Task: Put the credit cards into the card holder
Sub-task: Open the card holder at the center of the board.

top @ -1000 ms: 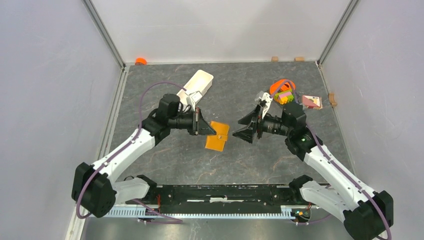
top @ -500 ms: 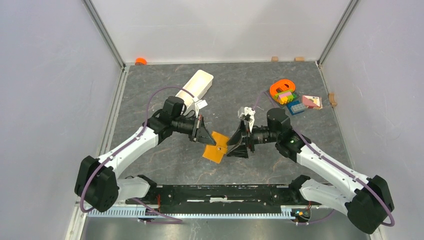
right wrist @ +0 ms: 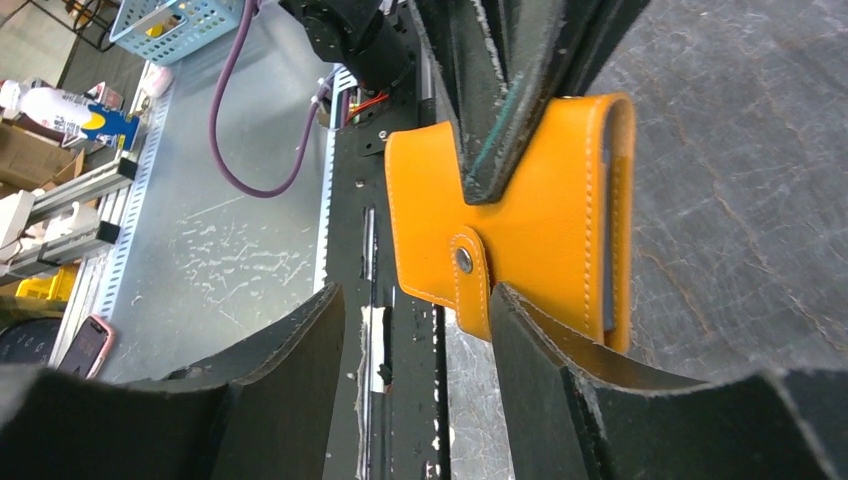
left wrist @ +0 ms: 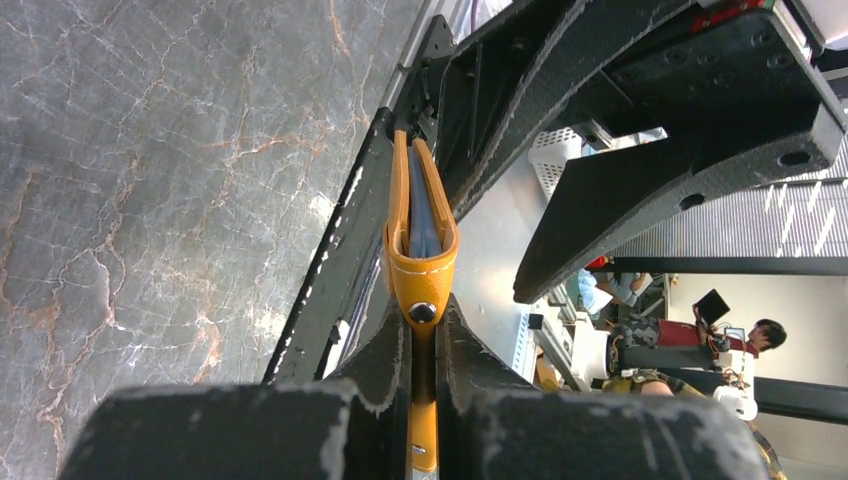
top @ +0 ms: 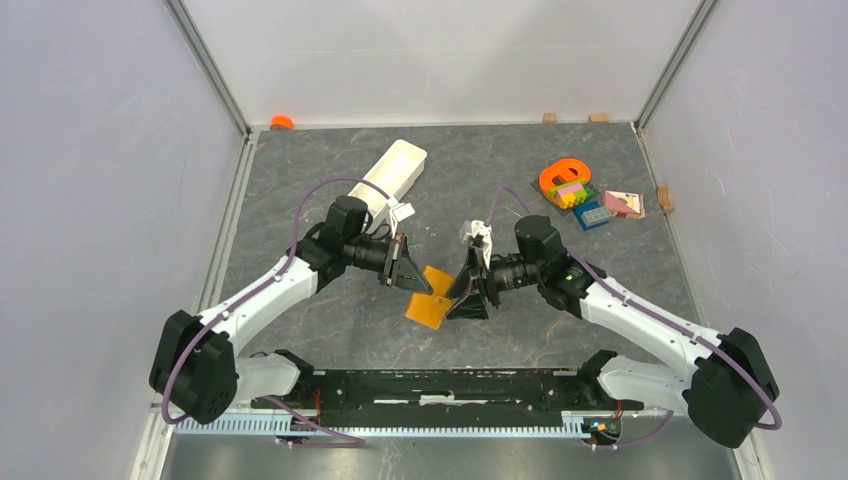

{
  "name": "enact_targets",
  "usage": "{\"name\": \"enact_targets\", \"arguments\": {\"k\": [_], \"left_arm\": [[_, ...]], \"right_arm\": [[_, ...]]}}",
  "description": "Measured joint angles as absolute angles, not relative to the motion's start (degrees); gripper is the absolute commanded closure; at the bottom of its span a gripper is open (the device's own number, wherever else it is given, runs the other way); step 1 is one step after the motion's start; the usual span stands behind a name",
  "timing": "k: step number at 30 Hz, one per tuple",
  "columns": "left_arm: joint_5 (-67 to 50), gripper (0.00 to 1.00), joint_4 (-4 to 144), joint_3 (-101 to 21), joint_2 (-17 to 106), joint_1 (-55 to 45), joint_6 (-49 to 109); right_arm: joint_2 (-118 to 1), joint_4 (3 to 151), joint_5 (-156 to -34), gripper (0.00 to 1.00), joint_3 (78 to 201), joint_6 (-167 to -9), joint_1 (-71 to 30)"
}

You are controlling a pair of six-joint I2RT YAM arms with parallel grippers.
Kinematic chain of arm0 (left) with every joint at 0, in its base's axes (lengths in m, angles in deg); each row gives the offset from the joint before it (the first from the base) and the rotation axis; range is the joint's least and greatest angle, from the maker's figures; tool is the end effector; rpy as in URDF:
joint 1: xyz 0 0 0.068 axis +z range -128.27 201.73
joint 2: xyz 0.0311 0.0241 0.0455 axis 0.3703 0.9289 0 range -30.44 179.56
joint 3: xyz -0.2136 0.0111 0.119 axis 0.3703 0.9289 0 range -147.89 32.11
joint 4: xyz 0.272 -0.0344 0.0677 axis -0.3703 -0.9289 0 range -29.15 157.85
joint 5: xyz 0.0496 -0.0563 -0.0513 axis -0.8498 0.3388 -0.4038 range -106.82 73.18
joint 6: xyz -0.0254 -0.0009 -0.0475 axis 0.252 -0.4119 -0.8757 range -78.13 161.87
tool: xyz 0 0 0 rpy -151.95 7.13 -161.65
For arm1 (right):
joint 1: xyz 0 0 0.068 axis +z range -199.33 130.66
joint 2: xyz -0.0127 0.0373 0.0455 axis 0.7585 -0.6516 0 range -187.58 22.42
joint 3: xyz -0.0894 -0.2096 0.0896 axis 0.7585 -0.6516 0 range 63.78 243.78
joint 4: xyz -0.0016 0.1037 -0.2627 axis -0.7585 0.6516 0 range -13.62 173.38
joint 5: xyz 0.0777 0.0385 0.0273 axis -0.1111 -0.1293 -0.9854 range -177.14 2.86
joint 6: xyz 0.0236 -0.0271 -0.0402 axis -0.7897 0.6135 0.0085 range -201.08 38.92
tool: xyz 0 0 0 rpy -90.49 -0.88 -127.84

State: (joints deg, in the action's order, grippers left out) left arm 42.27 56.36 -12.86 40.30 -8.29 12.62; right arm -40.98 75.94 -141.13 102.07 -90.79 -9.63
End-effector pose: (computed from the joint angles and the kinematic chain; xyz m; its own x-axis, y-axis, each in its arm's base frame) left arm 0.2295 -0.1679 0.2172 -0.8719 0.2138 -0.4406 0.4839 0.2381 -0.8421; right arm 0.1882 0.1938 0.2249 -0.4752 -0.2657 -0.8388 -0.8735 0.0278 0.4861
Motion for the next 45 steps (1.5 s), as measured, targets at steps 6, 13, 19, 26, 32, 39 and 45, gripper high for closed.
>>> {"name": "enact_targets", "arguments": {"k": [6,13,19,26,32,39,45], "left_arm": [[43.2,0.98,56.4,-12.6,40.3,-8.4,12.4],[43.0,0.98,53.3,-12.5,40.3,-8.9,12.5],[37.5,0.98,53.2,-12.6,41.0,-7.9,12.5],[26.8,0.98,55.3,-9.0,38.9,-8.3,10.1],[12.1,0.98,65.4,6.4,28.9,-15.1,-0.9],[0.9,0.98,74.7,15.7,29.0,-19.8,-10.9],[-3.5,0.98,78.9,16.7,29.7,-21.5,-13.6]], "right_arm": [[-42.5,76.1,-141.6,0.49,102.9,-90.0,-6.9],[-44.5,78.3,-141.2,0.71,104.1,-88.0,-4.7],[-44.8,82.0,-143.5,0.69,104.5,-85.7,1.5],[-42.3,86.7,-132.3,0.33,104.8,-85.7,3.3],[-41.0,86.9,-107.3,0.19,104.3,-93.4,3.3],[-46.3,80.0,-97.9,0.19,97.5,-104.9,3.3],[-52.1,75.0,-97.1,0.21,96.4,-109.9,6.2]]}}
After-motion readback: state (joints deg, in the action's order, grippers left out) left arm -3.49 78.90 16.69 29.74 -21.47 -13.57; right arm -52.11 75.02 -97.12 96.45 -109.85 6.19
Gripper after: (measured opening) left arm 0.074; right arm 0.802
